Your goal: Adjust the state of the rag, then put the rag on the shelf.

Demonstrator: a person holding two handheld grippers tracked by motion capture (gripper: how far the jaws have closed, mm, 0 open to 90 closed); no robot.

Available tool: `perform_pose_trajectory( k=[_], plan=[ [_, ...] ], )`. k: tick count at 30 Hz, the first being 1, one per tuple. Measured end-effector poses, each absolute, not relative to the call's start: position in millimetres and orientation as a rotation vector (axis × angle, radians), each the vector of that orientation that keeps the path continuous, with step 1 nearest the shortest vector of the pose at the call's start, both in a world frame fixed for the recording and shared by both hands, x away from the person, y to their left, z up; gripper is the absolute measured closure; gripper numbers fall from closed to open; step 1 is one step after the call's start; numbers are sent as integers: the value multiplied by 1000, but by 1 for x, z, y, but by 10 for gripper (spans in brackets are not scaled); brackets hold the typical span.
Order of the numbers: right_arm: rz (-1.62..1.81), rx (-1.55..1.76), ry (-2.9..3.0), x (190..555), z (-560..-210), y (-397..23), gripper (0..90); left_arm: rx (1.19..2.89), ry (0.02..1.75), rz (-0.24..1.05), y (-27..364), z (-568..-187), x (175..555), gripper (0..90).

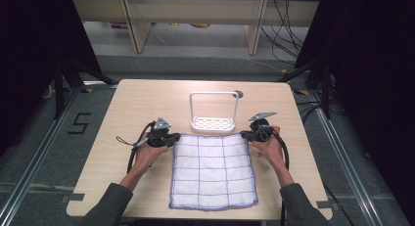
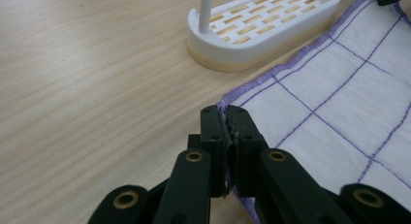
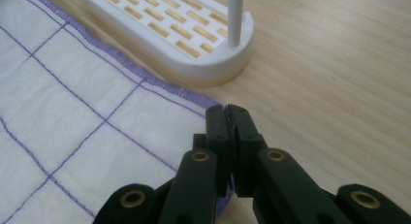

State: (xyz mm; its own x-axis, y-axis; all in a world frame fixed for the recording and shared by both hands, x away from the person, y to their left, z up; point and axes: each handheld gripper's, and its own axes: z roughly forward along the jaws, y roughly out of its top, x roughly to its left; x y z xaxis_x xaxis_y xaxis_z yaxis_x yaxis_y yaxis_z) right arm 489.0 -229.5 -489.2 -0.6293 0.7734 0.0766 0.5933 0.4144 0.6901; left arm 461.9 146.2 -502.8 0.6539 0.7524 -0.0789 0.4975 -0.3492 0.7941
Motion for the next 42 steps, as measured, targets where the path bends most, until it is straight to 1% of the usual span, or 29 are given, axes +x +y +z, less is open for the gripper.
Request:
perform_pose_trajectory(
  k=[13, 14, 15, 21, 22, 24, 27, 28, 32, 33, 42],
  plan=[
    [1071, 1189, 2379, 478, -474, -235, 886, 1983, 962, 392, 148, -493, 457, 857],
    [1076, 1199, 2375, 476, -472, -235, 886, 1954, 975, 390, 147, -493, 456, 857],
    [1076, 1199, 2375, 476, -472, -235, 886, 1972, 967, 388, 148, -492, 456, 857],
    [1076, 1170, 2373, 472, -470, -236, 886, 1953, 966, 394, 148, -490, 454, 857],
    [1073, 1138, 2389, 472, -467, -237, 886, 1973, 952, 401, 151, -487, 454, 857],
    [1082, 1149, 2379, 471, -466, -237, 886, 1942, 969, 396, 151, -487, 454, 857],
    [1081, 1167, 2382, 469, -464, -237, 886, 1960, 956, 401, 153, -486, 454, 857],
    [1086, 1166, 2384, 468, -462, -237, 886, 1926, 969, 404, 152, -485, 454, 857],
    [1105, 1132, 2368, 468, -459, -239, 886, 1910, 964, 406, 153, -480, 454, 857],
    [1122, 1141, 2358, 465, -452, -239, 886, 1901, 962, 413, 154, -478, 453, 857],
    [1168, 1073, 2325, 457, -432, -240, 886, 1869, 931, 442, 158, -462, 448, 857]
  ],
)
